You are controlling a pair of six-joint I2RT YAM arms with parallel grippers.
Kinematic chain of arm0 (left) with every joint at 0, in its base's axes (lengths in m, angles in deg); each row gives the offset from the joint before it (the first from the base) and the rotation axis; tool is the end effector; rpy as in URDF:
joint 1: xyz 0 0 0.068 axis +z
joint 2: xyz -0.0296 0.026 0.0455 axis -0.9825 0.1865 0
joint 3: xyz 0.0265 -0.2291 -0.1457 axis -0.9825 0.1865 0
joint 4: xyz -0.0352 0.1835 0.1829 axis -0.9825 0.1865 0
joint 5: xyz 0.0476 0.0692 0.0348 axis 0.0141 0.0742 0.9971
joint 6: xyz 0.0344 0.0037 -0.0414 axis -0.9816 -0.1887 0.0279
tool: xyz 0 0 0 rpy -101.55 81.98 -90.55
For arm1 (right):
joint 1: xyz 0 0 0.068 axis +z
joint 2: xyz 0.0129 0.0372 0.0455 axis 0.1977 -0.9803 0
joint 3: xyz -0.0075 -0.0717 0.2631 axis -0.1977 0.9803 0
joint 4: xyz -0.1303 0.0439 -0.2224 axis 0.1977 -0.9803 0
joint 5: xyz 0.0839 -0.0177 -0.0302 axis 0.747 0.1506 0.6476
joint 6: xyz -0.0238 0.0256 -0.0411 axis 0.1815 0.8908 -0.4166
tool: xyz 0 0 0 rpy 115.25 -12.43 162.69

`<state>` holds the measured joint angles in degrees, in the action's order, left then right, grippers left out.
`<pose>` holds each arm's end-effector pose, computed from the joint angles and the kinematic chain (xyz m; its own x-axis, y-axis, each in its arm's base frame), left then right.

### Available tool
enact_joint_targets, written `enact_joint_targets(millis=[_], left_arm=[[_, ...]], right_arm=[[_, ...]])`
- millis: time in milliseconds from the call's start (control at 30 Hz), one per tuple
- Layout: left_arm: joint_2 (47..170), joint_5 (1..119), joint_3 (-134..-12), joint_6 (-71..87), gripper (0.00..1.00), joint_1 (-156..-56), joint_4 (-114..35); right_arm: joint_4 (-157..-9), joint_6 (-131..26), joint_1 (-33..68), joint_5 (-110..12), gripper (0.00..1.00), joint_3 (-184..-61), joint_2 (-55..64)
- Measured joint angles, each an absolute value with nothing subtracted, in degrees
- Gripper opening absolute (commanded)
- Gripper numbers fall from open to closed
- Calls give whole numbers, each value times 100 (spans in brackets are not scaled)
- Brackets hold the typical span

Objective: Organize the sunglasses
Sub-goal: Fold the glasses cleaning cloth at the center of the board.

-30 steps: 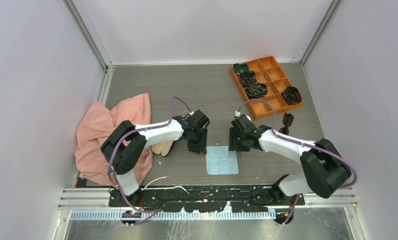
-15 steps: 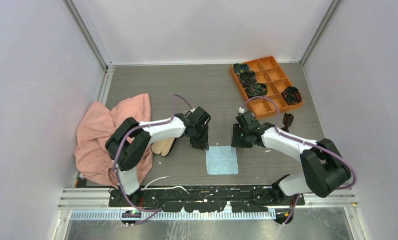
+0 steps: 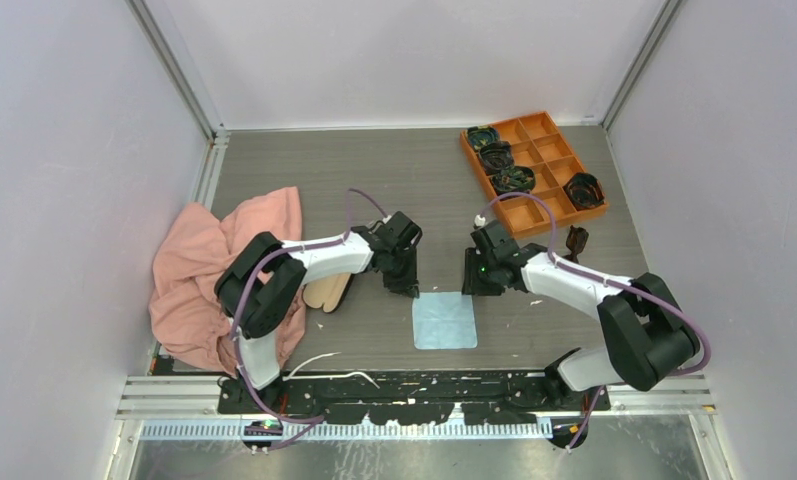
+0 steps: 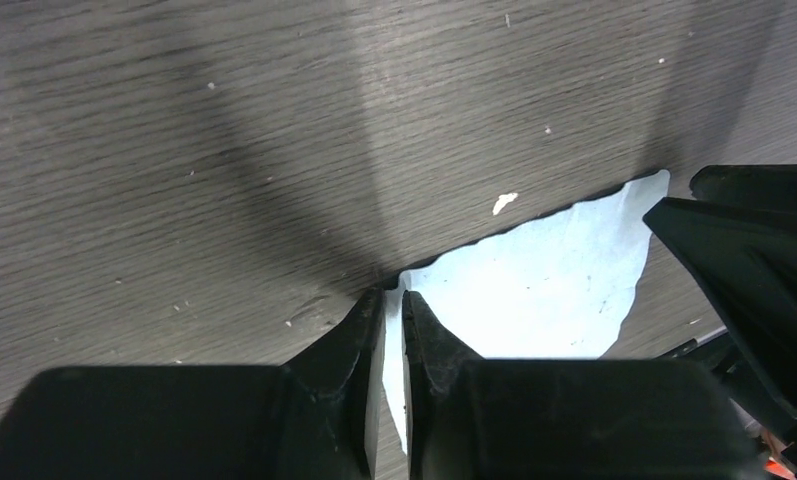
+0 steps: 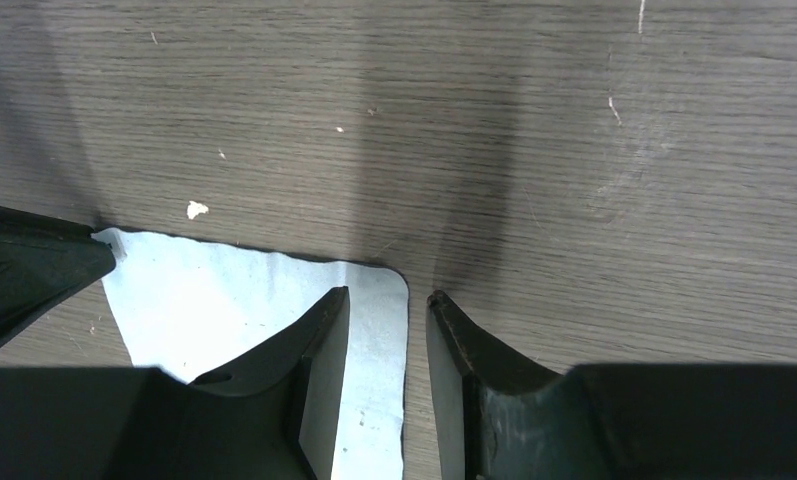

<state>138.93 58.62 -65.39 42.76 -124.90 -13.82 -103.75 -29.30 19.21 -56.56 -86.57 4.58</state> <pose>0.2493 -0.2634 0.1551 -0.9814 -0.0205 -0.1907 0.0631 0.9045 -0.4218 0.2179 0.1291 0.1624 -0.9150 0.0364 -0.4017 -0.0649 0.9697 0.2356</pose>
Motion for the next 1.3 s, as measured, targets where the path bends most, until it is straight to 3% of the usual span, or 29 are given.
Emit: enact_joint_targets(millis=[300,567,1067,1300], left_arm=[[13972,5772,-6594,4276,1,-12488,-1430],[13972,5770,-6594,4269,1,-12488,-1430],[13972,5726,-6596,4254,1,-12488,-1432],[13972,5606,-6588,4230,0,-12488,-1458]], right_arm=[[-10375,-2969,1921,-5545,35,-8657,369],[-10377,-3028,1921,-5447,31,-8668,325],[-10373,-3096,1910,-5348,1,-8935,-23],[-10377,-3098,1910,-5350,1,-8935,-23]])
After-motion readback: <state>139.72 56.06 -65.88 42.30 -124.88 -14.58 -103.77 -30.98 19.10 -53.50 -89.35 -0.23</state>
